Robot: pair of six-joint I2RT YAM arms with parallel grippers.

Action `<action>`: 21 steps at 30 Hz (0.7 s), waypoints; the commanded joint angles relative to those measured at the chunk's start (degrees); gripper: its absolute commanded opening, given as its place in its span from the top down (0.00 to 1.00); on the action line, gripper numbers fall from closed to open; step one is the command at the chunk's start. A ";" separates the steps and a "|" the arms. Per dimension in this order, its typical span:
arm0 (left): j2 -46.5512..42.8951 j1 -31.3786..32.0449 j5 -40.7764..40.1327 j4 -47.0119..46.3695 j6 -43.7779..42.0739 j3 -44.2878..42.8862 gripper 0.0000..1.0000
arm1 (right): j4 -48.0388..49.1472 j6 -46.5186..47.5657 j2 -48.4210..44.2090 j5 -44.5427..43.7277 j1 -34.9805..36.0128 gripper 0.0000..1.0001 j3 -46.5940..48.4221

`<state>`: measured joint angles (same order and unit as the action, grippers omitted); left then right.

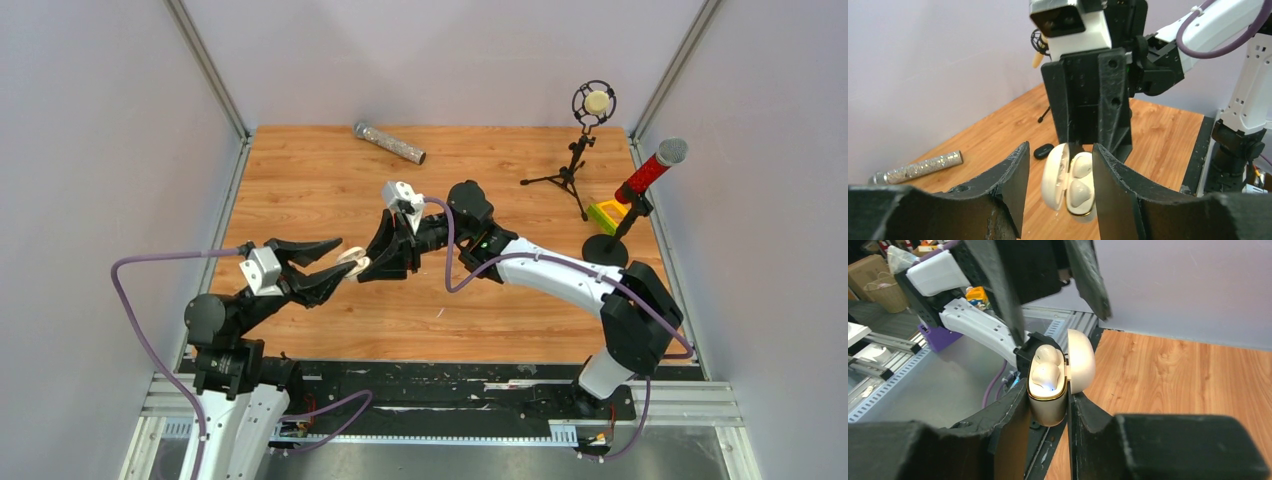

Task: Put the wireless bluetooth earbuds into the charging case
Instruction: Close the charging case.

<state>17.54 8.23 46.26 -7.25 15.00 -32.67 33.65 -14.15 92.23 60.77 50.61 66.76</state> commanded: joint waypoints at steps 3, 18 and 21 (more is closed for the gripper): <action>-0.71 0.12 1.84 0.85 0.66 -5.42 0.48 | -0.77 2.44 -0.03 -4.05 -1.42 1.00 1.03; 3.77 0.12 -20.66 14.92 -11.04 -5.73 0.62 | 1.94 4.99 -7.31 -0.10 -0.86 1.00 -3.53; 4.81 0.12 -9.31 11.06 -8.49 -4.01 0.62 | 1.11 5.17 -6.42 0.73 0.13 1.00 -2.17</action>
<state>20.80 8.36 28.40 5.32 6.92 -38.63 32.42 -10.15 87.22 59.27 49.39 63.20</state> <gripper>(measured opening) 0.382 0.301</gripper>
